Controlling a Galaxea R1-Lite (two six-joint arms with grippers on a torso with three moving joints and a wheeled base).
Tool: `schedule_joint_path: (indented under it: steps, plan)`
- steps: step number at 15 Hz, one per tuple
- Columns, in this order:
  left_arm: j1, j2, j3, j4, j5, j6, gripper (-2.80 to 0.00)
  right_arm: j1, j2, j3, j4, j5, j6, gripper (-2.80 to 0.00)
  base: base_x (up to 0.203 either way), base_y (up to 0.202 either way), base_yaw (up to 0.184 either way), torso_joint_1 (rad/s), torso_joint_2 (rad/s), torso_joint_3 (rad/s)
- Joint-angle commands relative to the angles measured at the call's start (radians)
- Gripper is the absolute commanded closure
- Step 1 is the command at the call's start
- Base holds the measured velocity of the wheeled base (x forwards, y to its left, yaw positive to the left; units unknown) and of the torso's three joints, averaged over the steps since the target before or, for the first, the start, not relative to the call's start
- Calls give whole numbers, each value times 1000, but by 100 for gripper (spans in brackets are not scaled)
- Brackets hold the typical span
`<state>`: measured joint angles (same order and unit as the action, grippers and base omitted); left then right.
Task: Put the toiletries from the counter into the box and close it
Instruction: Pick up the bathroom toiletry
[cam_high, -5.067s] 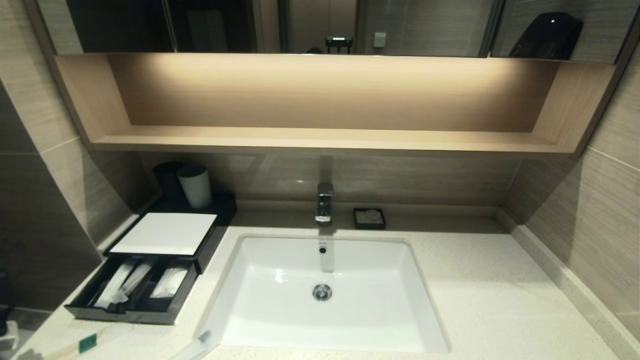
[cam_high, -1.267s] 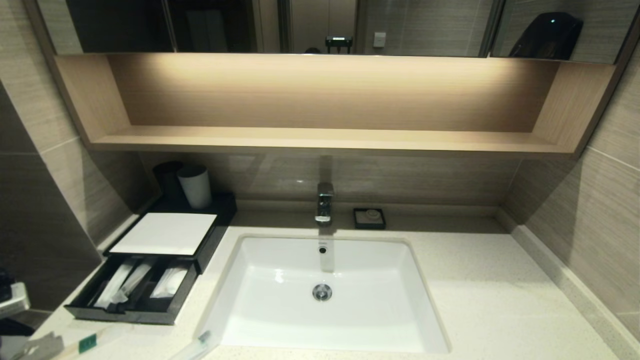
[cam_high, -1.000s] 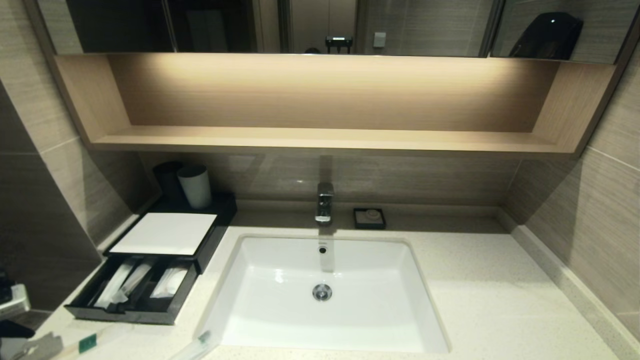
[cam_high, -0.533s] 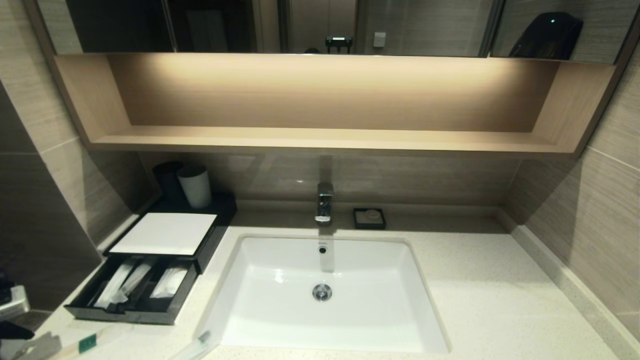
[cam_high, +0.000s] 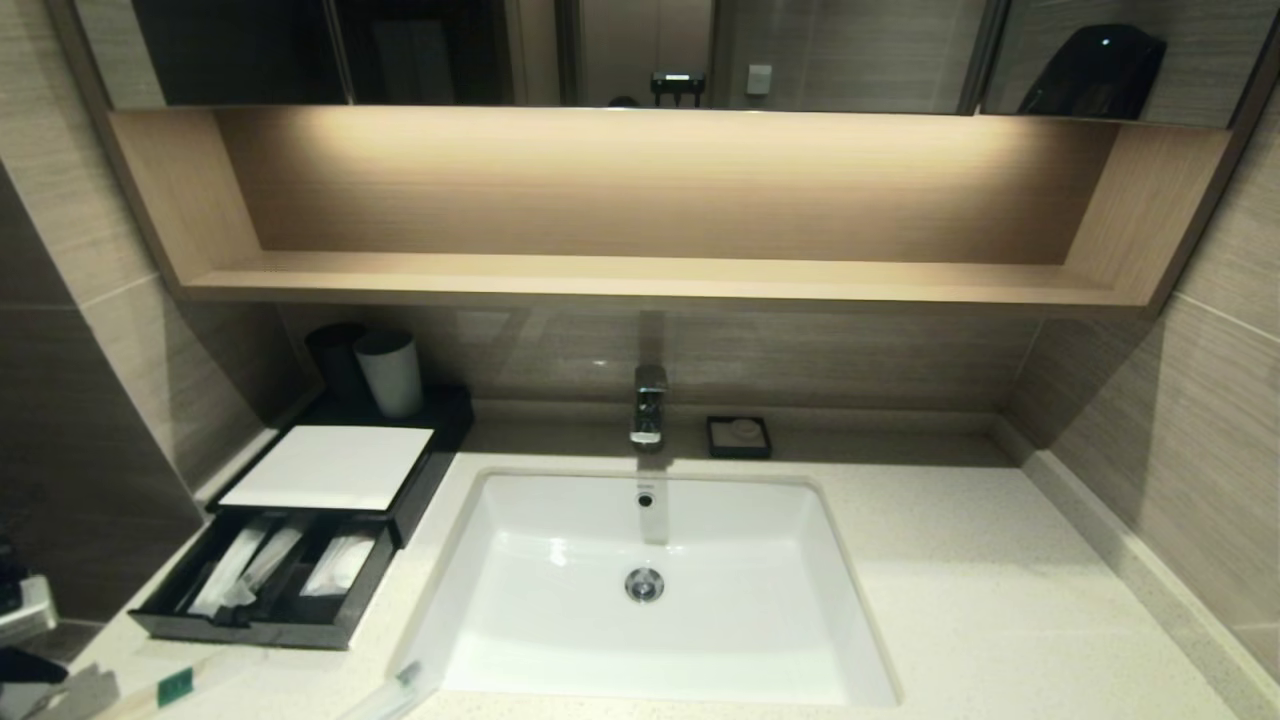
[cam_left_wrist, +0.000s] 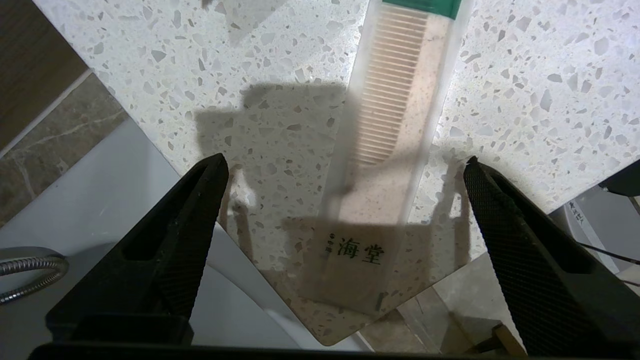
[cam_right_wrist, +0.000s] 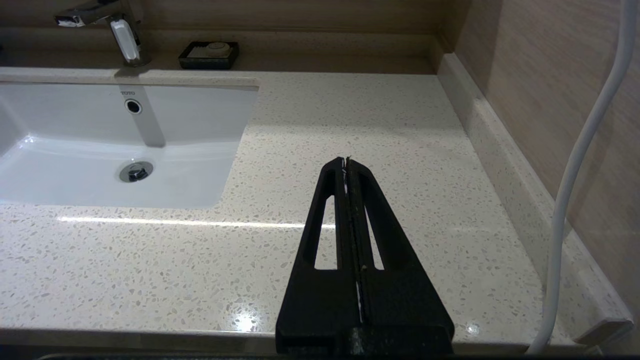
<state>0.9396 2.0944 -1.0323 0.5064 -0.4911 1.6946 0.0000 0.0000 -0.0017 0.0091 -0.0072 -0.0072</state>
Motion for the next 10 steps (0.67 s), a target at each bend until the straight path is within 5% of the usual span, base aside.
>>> schedule_joint_path:
  steps: [1, 10]
  plan:
    - [1, 9, -2, 1, -1, 10, -280, 0, 0, 0, 0, 0, 0, 0, 0, 0, 0, 0, 0, 0]
    - [1, 32, -25, 1, 3, 17, -280, 0, 0, 0, 0, 0, 0, 0, 0, 0, 0, 0, 0, 0]
